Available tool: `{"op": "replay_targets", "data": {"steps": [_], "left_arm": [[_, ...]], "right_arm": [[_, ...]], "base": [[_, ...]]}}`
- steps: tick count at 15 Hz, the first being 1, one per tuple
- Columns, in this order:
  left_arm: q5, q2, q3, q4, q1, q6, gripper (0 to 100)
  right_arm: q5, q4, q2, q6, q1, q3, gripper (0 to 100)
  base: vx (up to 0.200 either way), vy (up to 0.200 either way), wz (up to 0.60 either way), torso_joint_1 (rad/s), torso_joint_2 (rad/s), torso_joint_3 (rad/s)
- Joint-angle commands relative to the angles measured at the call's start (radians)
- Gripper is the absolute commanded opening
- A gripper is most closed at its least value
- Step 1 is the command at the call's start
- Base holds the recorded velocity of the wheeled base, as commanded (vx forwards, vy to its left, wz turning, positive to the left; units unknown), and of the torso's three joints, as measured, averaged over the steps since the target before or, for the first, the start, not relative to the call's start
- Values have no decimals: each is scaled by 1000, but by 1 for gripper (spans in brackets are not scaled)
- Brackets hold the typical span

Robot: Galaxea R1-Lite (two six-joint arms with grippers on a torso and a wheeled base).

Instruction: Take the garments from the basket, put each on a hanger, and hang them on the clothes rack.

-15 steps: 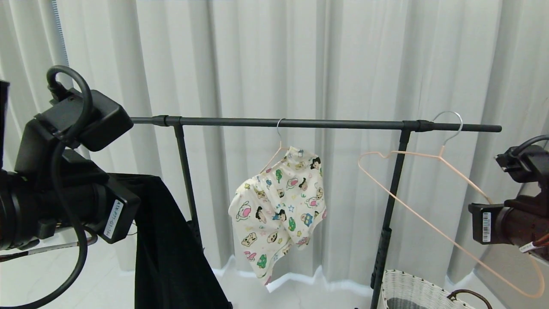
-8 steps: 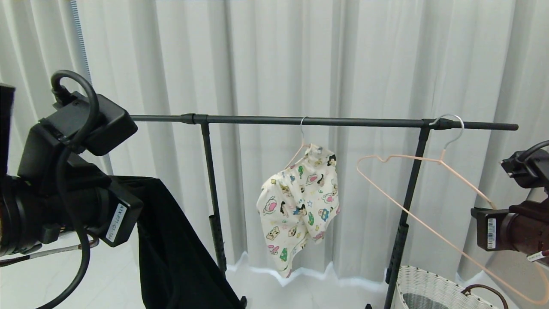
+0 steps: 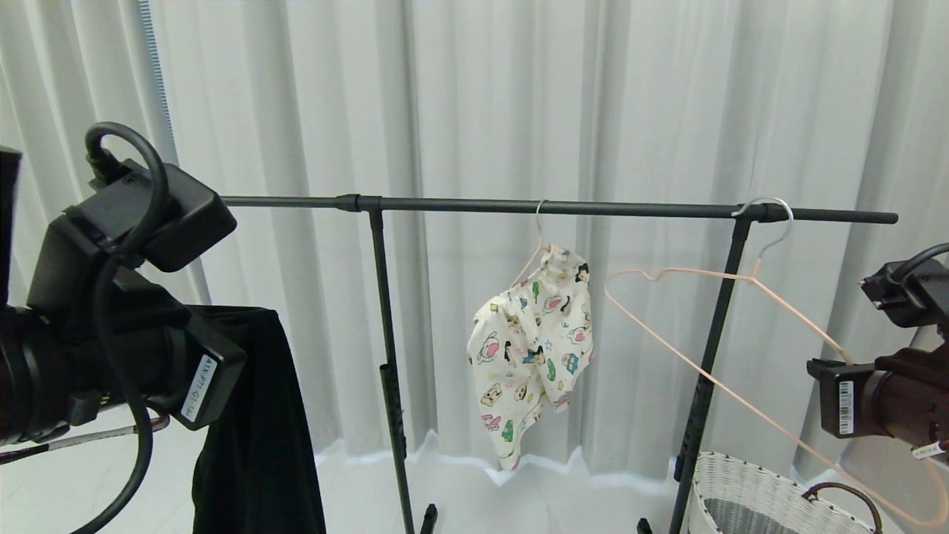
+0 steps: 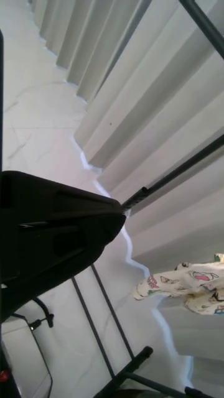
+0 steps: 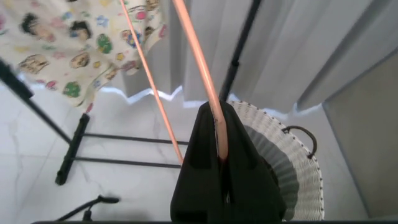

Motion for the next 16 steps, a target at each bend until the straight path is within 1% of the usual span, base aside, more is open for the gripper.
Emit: {"op": "replay_targets", "data": {"steps": [1,6,9,11,12,13,14,15,16], "left_arm": [[-1,2,1,0,-7,0,0],[-2,3,4,0,-7,-2,0],[-5,14,36,-1,-7,-6,0],[-4,57,53,-1,-7,-22,0],[-2,92,42,-1,-7,-57,0],[1,117,30,-1,-6,-88,0],[29,178,-7,0,-7,-169,0],[52,209,-25,0,-7,-209,0],[107,275,-62,0,-9,-299,0]], "right_arm": [[0,-1,2,0,15,0,0],[2,-1,2,1,58,1,0],[17,-2,2,18,179,3,0],[37,-10,4,77,333,8,0],[37,-14,7,118,414,8,0],[39,-14,7,141,460,8,0],[37,-14,7,187,550,8,0],[37,-13,7,204,584,11,0],[37,-14,8,228,650,14,0]], "base": [[-200,0,0,2,7,7],[-200,0,0,3,6,0],[0,0,0,0,0,0],[0,0,0,0,0,0],[0,0,0,0,0,0],[0,0,0,0,0,0],[0,0,0,0,0,0],[0,0,0,0,0,0],[0,0,0,0,0,0]]}}
